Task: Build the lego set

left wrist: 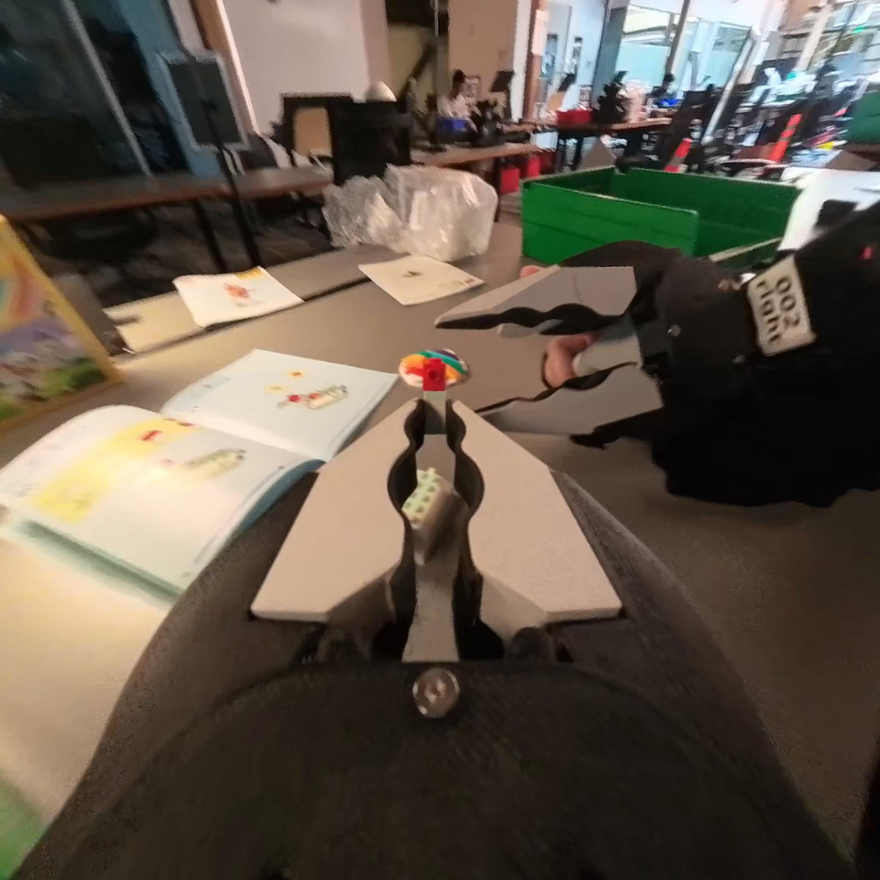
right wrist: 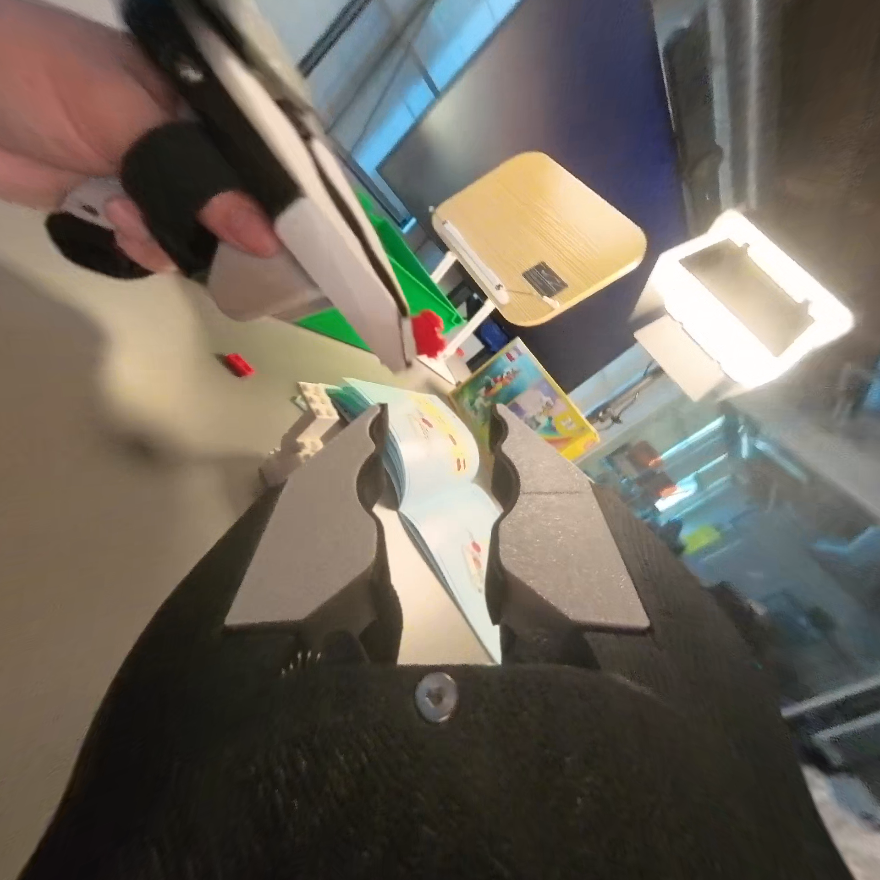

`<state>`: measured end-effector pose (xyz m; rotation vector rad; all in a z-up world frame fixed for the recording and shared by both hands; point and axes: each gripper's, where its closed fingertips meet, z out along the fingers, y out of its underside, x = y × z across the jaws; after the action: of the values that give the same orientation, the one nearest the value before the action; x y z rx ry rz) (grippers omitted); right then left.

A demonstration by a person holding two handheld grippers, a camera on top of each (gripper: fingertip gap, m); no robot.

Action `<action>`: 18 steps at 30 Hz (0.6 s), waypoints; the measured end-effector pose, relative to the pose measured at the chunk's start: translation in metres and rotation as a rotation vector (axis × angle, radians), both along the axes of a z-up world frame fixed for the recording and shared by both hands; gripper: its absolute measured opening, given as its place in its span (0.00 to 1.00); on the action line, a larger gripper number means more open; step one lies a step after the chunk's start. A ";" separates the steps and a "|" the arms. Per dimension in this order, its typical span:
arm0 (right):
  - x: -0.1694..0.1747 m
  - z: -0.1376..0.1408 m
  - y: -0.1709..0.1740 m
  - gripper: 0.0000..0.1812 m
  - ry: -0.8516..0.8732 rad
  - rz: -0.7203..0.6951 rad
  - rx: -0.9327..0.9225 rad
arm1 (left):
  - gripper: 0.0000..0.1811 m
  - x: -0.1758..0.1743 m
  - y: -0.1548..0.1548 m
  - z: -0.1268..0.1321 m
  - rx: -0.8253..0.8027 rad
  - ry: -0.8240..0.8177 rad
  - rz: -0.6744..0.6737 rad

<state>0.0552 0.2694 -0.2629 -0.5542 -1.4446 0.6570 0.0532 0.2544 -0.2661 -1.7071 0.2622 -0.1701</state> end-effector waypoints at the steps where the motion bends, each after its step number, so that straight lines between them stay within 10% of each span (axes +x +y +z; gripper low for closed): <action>1: 0.001 0.002 0.003 0.22 -0.010 0.017 -0.087 | 0.04 -0.005 -0.001 0.003 0.036 0.054 0.023; 7: 0.001 0.002 -0.017 0.24 -0.232 0.371 -0.904 | 0.04 -0.008 -0.001 -0.005 0.113 0.497 0.137; 18: -0.003 -0.012 -0.027 0.10 -0.364 0.448 -1.131 | 0.04 0.001 0.005 -0.020 0.092 0.781 0.178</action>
<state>0.0519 0.2421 -0.2750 -1.2759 -1.4426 1.8374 0.0539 0.2595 -0.2864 -1.6284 0.6751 0.6461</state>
